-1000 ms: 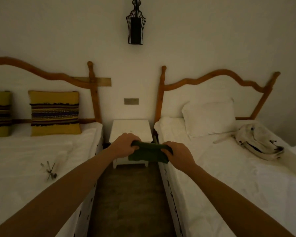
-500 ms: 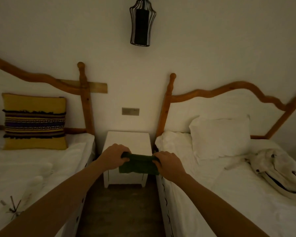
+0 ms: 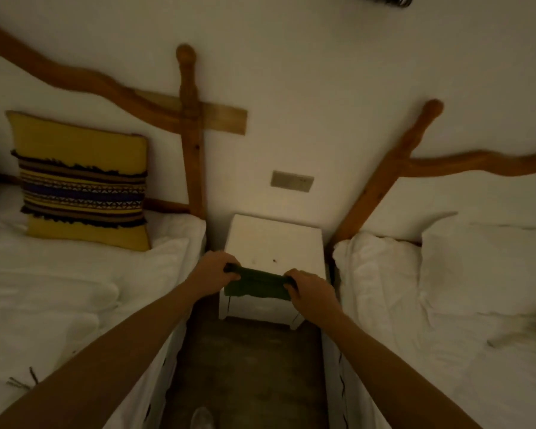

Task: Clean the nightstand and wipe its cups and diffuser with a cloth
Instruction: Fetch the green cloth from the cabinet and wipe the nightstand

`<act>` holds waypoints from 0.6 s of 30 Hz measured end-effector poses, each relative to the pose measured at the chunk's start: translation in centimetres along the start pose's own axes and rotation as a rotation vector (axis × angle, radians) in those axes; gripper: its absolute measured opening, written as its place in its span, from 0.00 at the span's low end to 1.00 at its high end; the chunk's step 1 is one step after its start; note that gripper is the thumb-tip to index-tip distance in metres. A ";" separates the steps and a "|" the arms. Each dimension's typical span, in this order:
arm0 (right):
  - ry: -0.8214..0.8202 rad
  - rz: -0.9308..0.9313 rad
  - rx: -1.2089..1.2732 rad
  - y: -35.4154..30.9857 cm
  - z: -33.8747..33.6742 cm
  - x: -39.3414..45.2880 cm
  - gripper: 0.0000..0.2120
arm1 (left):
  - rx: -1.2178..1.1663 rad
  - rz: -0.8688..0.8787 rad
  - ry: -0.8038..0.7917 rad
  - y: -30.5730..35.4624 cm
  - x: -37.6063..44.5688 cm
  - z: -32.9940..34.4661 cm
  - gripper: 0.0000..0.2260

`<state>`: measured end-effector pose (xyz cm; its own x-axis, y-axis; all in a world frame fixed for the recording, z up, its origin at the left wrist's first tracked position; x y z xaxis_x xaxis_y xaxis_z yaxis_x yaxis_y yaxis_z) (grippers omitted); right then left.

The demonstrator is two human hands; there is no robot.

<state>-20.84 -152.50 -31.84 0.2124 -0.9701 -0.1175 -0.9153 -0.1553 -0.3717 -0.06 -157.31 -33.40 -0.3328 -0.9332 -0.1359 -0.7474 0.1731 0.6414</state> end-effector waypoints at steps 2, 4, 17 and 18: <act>-0.052 0.007 0.010 0.0 2.3 2.1 0.14 | 0.000 -0.081 -0.017 -2.9 1.0 0.8 0.11; -0.109 0.014 0.018 0.8 5.4 5.2 0.14 | -0.025 -0.148 -0.043 -6.5 3.1 2.3 0.11; -0.337 0.061 0.189 9.4 19.4 15.5 0.15 | -0.131 -0.404 -0.103 -17.2 10.3 11.1 0.10; -0.364 0.061 0.195 10.4 20.6 16.2 0.15 | -0.123 -0.431 -0.118 -17.9 11.0 11.9 0.10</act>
<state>-19.84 -165.97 -56.55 0.2993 -0.8416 -0.4495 -0.8555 -0.0280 -0.5171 2.82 -166.87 -55.36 -0.0755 -0.8682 -0.4904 -0.7606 -0.2679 0.5914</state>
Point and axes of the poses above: each hand's wrist, its own x-axis towards the middle knuckle, its own z-axis out of the palm, y = z × x, the point moved 10 cm from there along x, towards the middle knuckle, and after that the axes turned 1 degree about x, right-handed, at the moved point
